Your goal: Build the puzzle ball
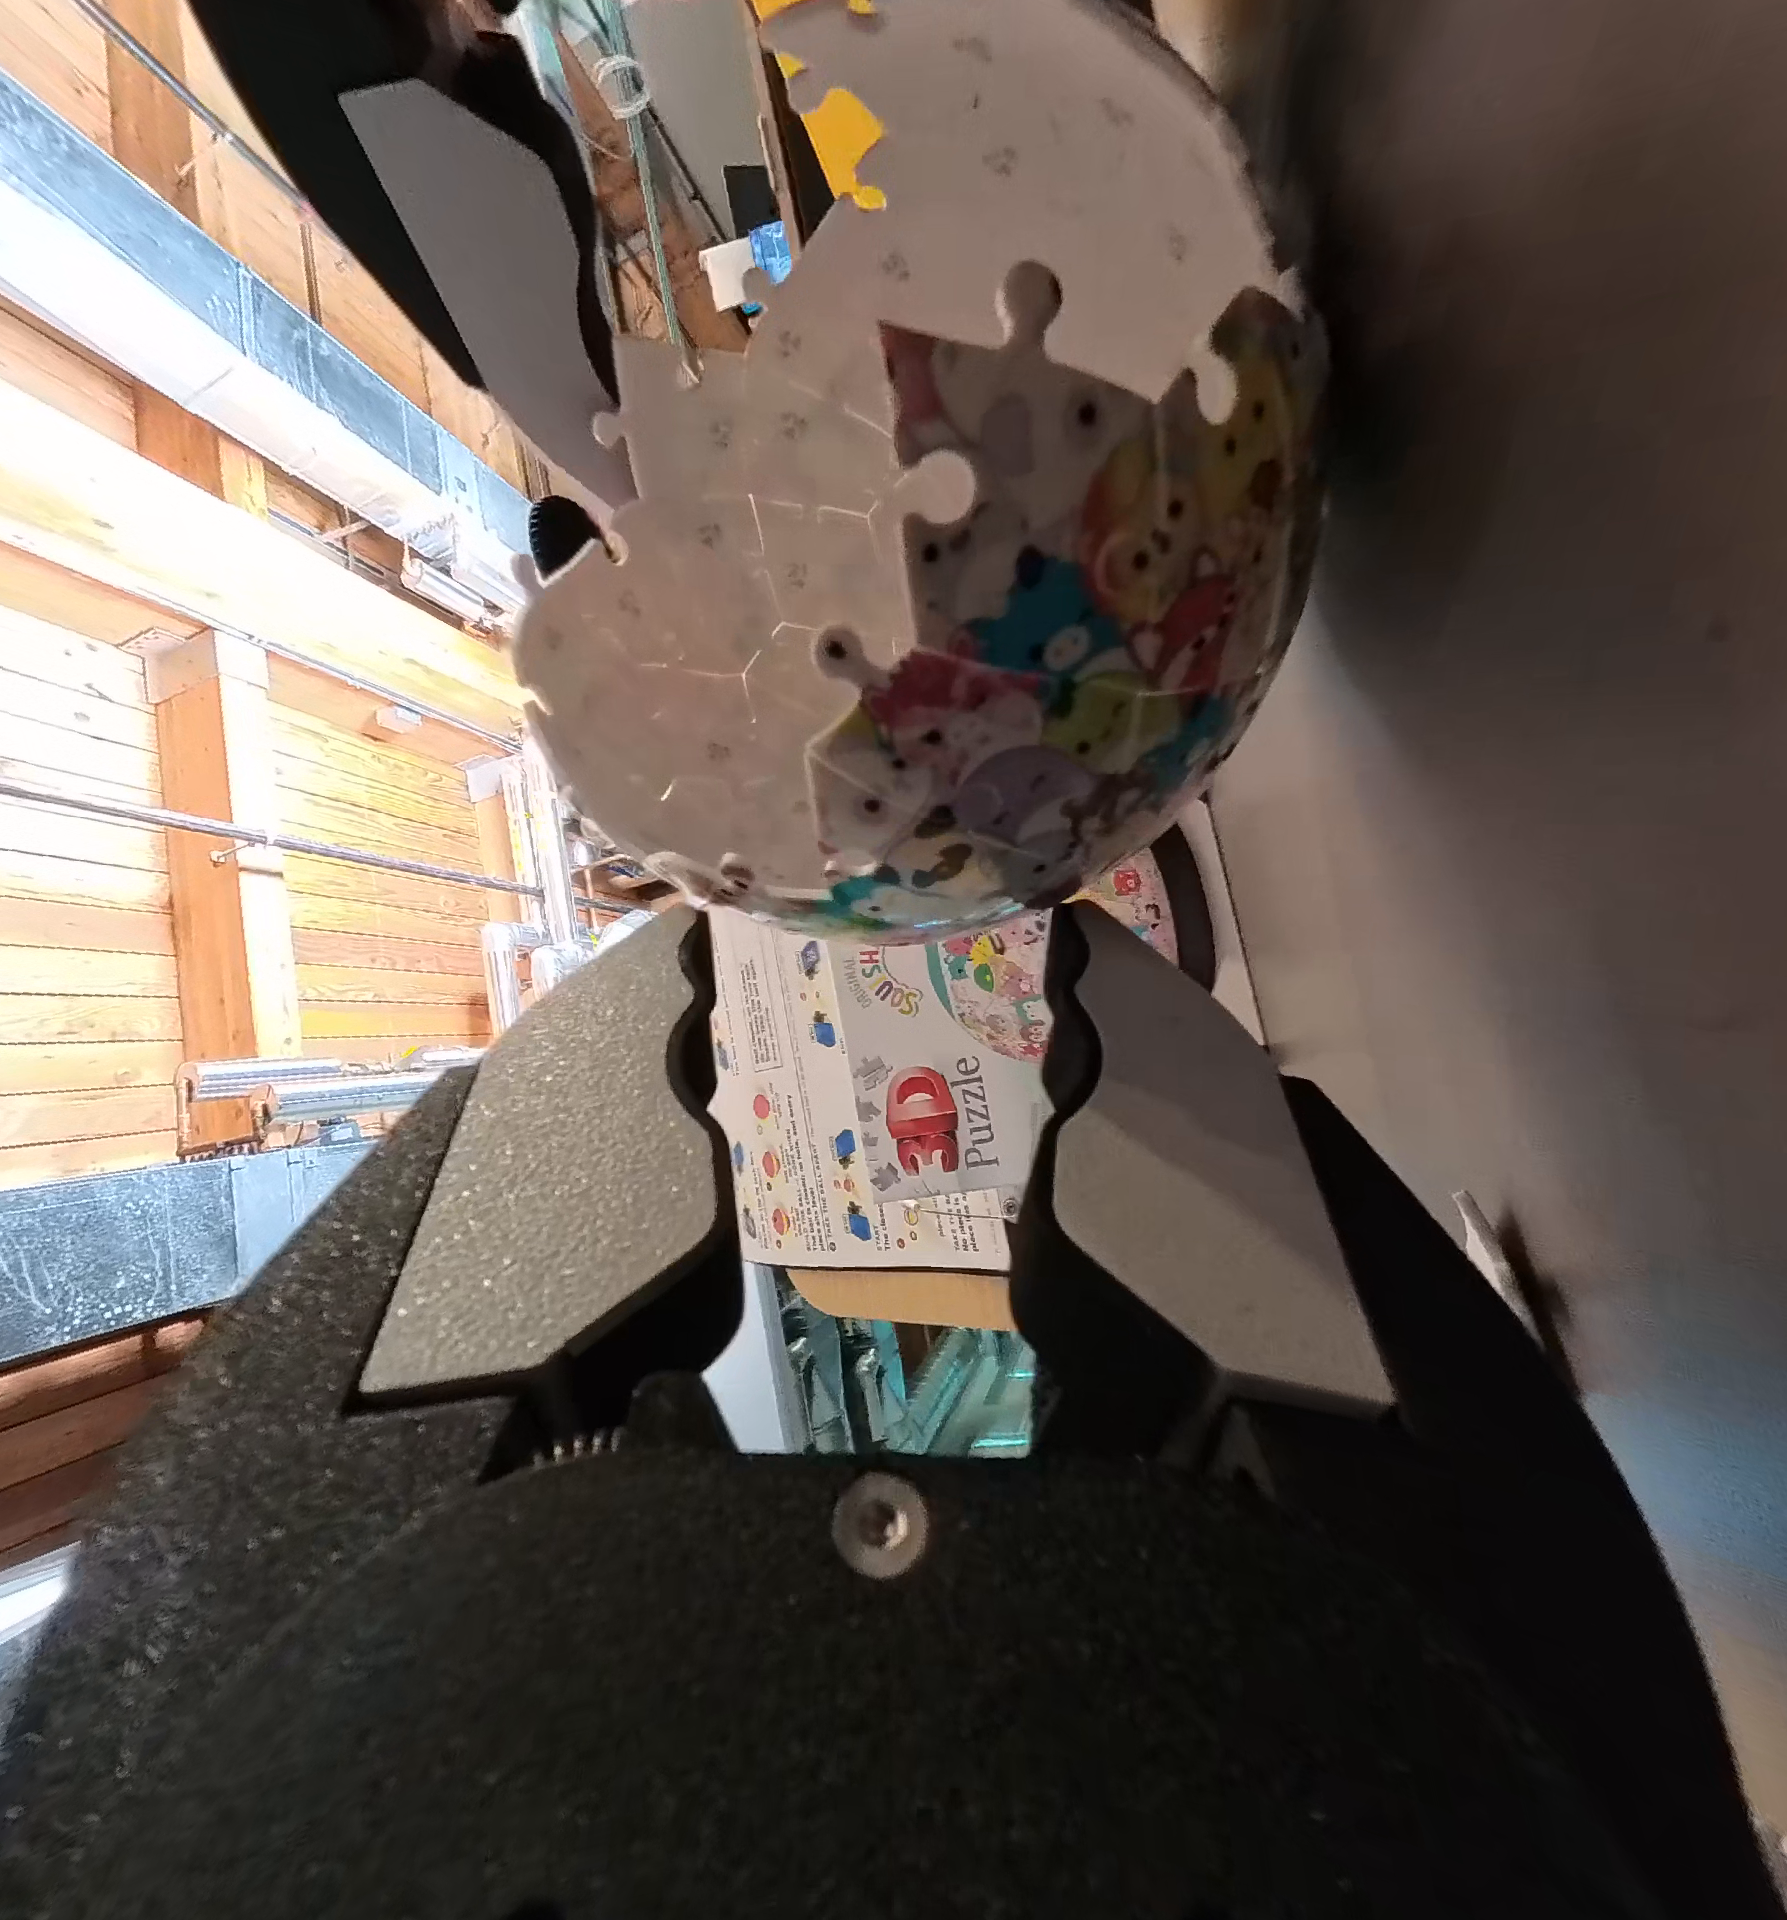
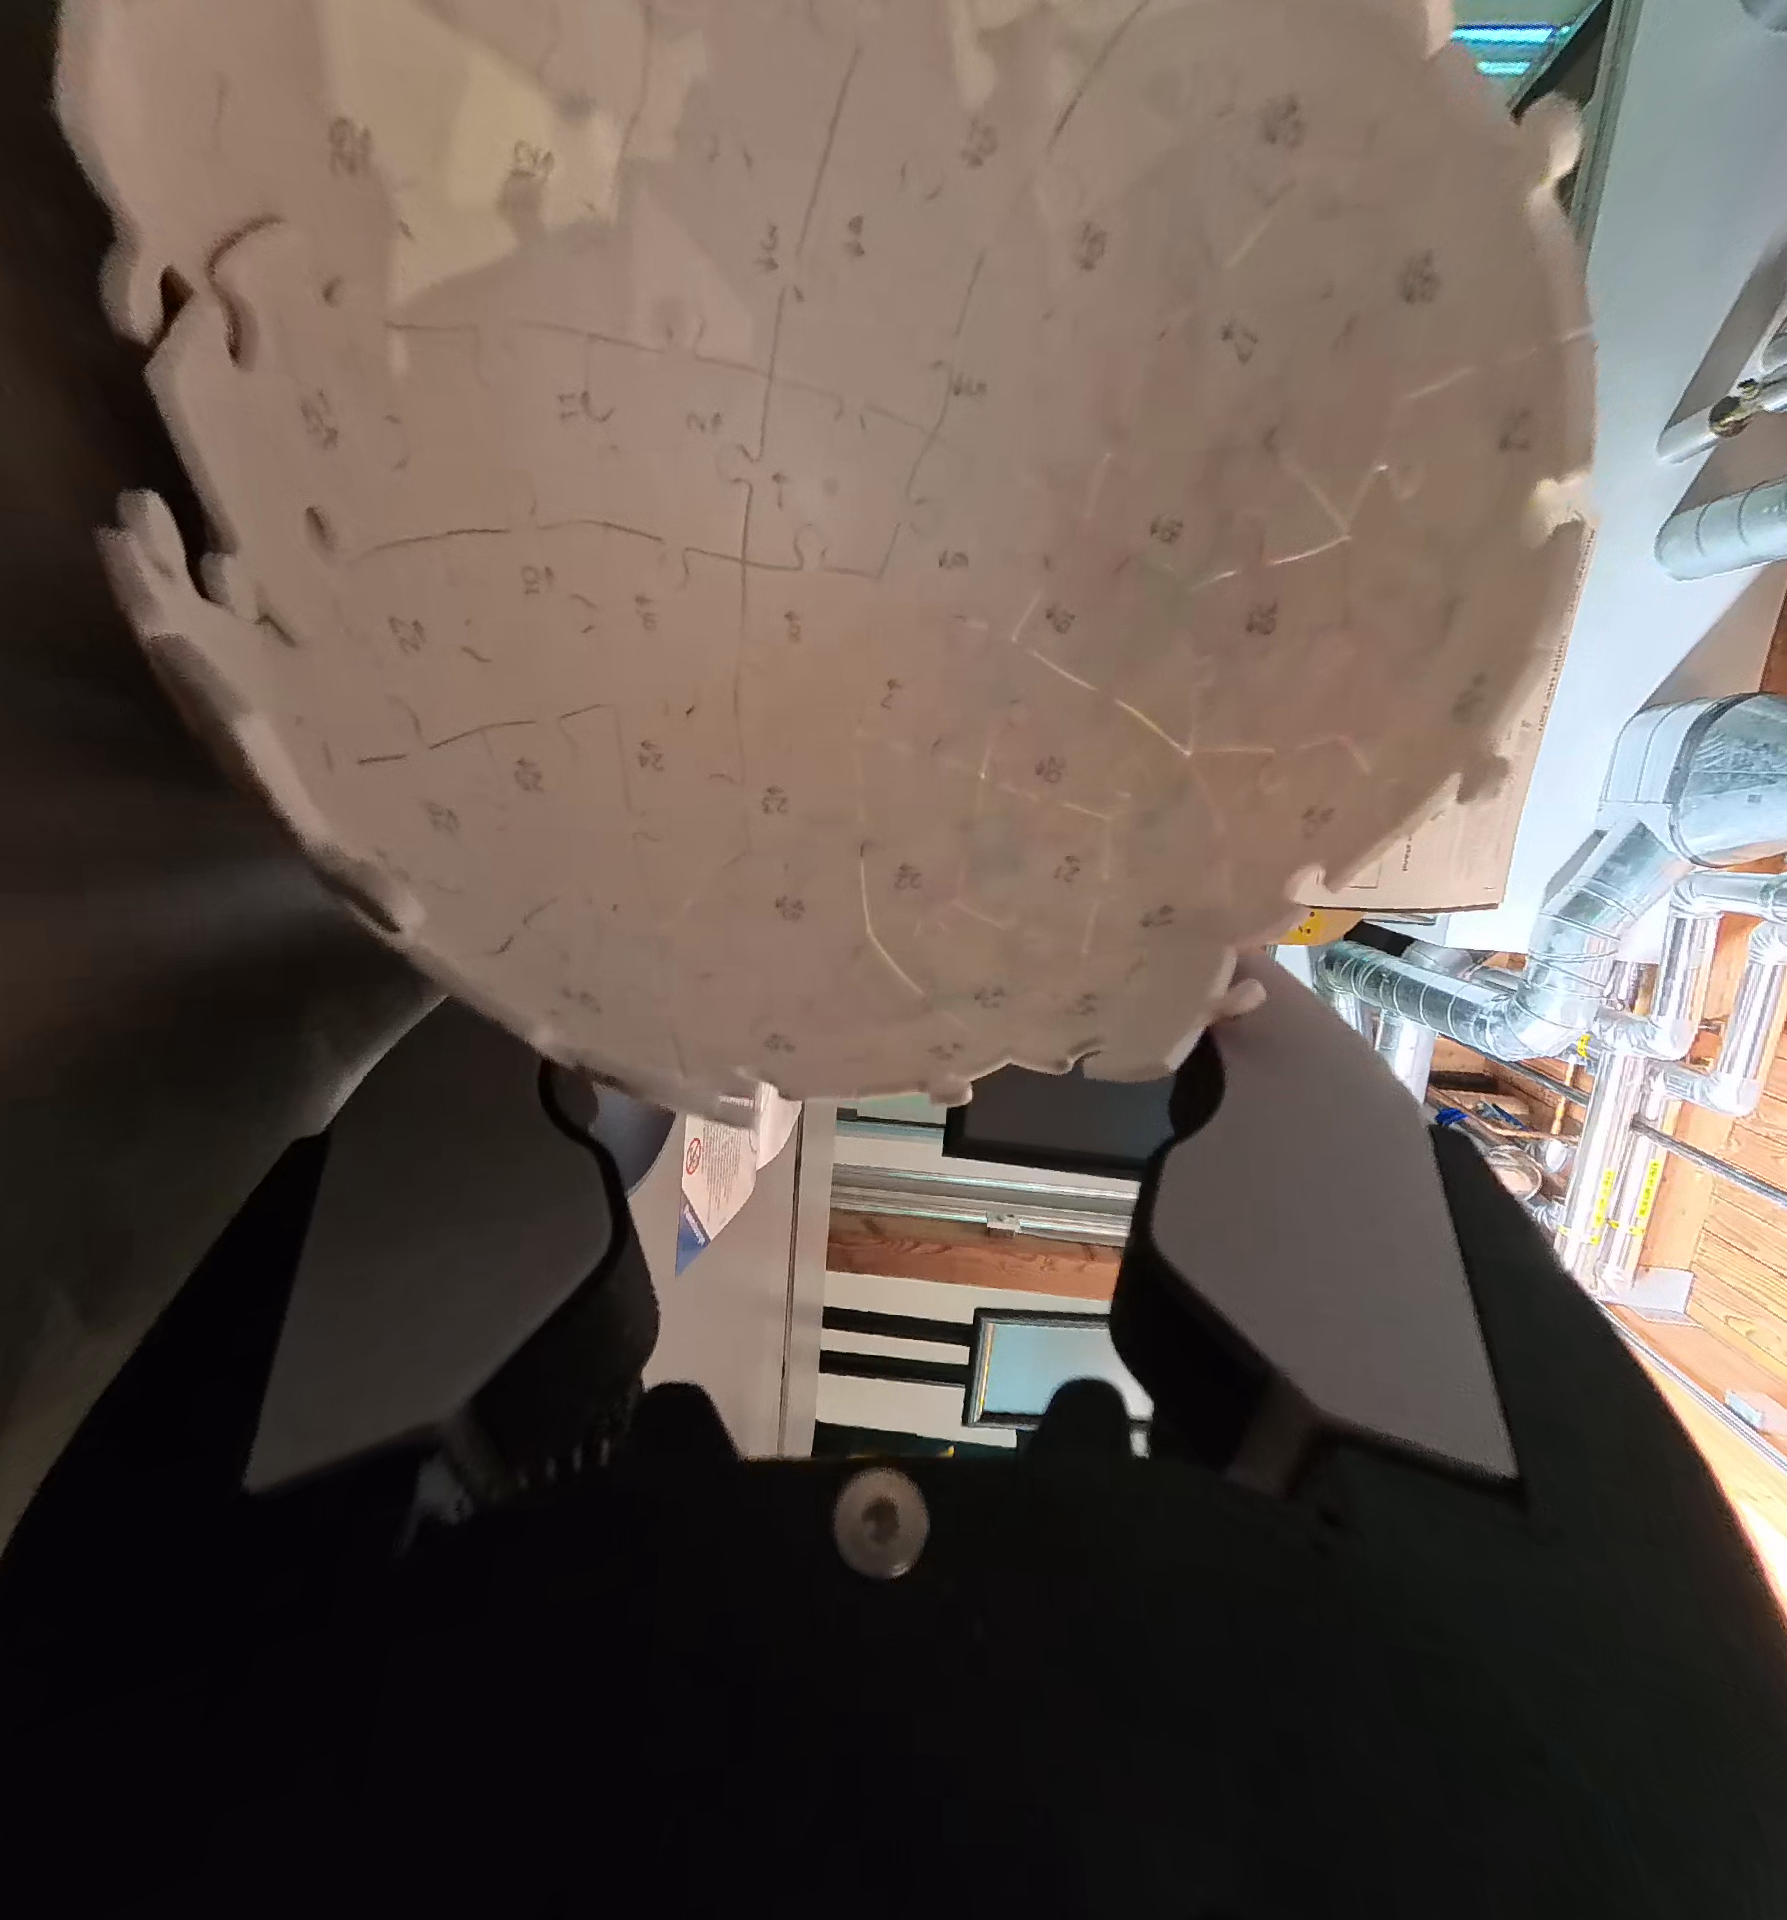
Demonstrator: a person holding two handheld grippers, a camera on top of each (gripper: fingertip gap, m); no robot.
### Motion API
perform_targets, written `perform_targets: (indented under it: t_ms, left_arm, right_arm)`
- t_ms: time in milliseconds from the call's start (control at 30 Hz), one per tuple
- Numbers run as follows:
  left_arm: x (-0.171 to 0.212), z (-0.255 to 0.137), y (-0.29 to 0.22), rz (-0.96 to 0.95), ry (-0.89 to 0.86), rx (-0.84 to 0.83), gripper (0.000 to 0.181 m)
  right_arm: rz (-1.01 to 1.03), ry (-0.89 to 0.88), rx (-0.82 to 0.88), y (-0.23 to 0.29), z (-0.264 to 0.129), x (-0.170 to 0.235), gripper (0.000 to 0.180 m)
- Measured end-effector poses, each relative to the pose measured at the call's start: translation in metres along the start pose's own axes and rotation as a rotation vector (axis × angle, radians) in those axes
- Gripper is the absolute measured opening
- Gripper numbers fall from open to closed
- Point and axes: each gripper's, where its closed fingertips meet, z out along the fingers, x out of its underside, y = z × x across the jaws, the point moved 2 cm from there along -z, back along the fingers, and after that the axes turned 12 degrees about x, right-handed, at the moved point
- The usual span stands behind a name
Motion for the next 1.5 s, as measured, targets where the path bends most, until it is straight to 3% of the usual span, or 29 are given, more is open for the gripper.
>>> perform_targets:
  t_ms: [400,700,1500]
  left_arm:
    - [-0.0003,0.0003,-0.001,-0.034,-0.039,0.055,0.072]
    - [-0.0021,0.0038,-0.0061,-0.077,-0.058,0.114,0.093]
    - [-0.0032,0.0052,-0.0032,0.055,-0.072,0.014,0.08]
  right_arm:
    - [-0.017,-0.025,-0.005,-0.0023,0.0031,-0.0032,0.109]
    - [-0.025,-0.056,0.001,-0.0028,0.0016,-0.0075,0.107]
    - [-0.006,-0.033,-0.012,-0.0014,0.0014,-0.0009,0.107]
